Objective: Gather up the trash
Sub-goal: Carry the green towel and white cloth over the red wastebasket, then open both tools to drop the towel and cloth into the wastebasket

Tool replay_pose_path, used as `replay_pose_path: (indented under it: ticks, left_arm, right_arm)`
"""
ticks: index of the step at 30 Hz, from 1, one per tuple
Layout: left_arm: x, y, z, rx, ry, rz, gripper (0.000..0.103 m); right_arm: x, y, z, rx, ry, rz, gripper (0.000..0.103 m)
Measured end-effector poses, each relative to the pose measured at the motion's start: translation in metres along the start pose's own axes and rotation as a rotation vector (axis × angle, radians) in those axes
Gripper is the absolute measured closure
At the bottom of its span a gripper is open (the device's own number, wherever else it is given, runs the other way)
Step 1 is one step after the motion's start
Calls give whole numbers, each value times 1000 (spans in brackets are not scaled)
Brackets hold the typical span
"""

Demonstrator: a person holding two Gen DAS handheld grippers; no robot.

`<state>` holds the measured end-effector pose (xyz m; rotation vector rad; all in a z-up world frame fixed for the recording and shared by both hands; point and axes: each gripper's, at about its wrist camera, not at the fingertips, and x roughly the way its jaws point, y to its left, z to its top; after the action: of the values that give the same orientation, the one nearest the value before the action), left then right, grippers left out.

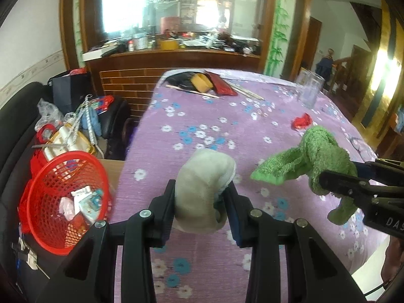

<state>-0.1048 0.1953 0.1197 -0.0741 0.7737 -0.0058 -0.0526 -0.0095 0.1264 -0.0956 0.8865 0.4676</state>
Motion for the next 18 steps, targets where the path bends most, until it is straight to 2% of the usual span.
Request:
replay_pose_path:
  ticks: [7,11,18]
  left_arm:
    - [-11,61,0,-133,-14,74,67]
    - [-16,108,-8,-241,-5,136,67]
    - [-19,164,-21,-347,9,242,67]
  right_arm:
    - [7,38,35,-58,-7,119,61]
    - [21,75,57,-98,9,217,61]
    - [49,145,88,-172,32,352,61]
